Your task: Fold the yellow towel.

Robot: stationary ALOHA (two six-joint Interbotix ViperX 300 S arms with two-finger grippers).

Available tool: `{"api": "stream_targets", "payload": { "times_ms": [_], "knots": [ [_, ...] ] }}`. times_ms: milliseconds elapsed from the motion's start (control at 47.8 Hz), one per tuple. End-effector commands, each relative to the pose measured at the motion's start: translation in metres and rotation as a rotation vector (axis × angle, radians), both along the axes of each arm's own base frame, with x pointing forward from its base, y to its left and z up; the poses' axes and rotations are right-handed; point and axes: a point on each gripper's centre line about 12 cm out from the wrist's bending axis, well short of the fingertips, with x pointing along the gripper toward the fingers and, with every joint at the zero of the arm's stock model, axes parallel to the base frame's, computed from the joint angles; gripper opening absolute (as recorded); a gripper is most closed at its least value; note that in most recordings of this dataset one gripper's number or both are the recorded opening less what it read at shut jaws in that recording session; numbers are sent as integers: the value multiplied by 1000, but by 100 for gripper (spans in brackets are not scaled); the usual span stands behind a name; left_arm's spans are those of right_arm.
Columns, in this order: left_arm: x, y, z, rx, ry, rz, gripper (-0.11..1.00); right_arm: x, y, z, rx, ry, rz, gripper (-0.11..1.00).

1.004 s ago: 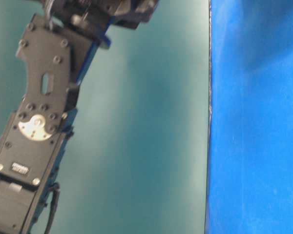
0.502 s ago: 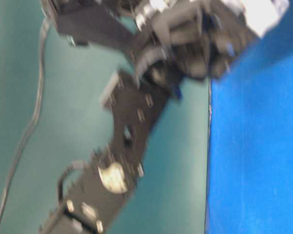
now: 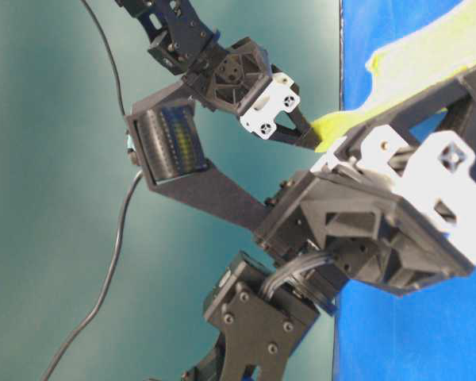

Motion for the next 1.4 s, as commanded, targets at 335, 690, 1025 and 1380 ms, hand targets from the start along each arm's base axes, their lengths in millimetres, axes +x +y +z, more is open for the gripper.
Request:
{"api": "stream_targets", "payload": {
  "times_ms": [335,690,1025,1380],
  "knots": [
    [1,-3,24,6,-49,-13,12,3,-2,9,-5,-29,-8,2],
    [-16,15,38,18,30,16,68,0,1,10,-6,-24,-3,63],
    [-72,21,81,23,104,14,67,-25,20,42,-23,-24,-24,57],
    [-136,41,132,4,-147,59,67,-72,75,93,-28,-267,54,57]
  ]
}}
